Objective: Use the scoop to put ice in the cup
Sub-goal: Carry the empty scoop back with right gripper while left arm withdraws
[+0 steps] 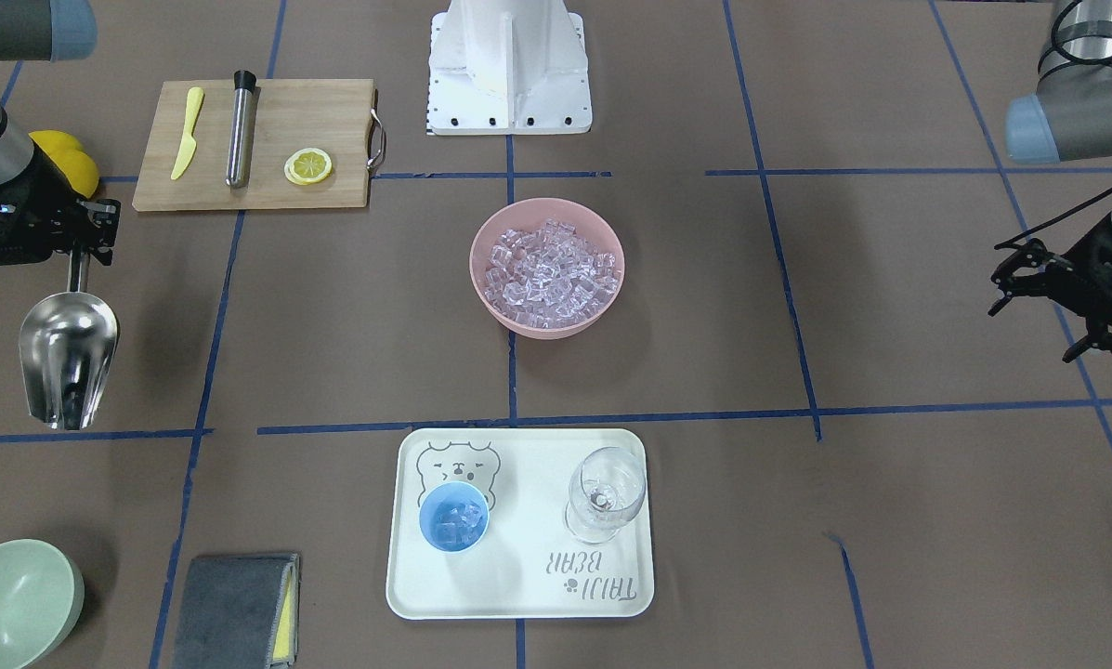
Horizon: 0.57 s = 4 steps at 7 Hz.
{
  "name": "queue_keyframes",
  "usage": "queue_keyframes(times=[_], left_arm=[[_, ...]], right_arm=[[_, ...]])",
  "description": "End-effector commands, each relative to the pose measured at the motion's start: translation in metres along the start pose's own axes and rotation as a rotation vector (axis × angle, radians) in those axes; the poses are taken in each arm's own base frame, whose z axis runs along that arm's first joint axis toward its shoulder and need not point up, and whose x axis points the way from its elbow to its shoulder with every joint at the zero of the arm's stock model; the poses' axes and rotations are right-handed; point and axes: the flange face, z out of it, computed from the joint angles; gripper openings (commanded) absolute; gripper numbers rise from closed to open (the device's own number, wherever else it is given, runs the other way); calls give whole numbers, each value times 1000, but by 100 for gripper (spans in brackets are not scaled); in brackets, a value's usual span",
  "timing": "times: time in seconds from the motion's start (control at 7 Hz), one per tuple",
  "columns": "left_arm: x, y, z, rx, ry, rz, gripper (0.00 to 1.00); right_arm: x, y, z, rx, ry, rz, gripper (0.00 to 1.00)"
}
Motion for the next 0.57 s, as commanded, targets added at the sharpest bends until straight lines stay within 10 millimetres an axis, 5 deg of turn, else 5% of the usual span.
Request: queue_keyframes(times=[0.0,0.43], left_arm=[[-31,21,-9,-87,-10,-128,100],[-42,15,-26,-108,-19,-184,100]], right_arm=[[-27,28,38,63,28,60,0],[-17,43,61,17,-1,43,0]])
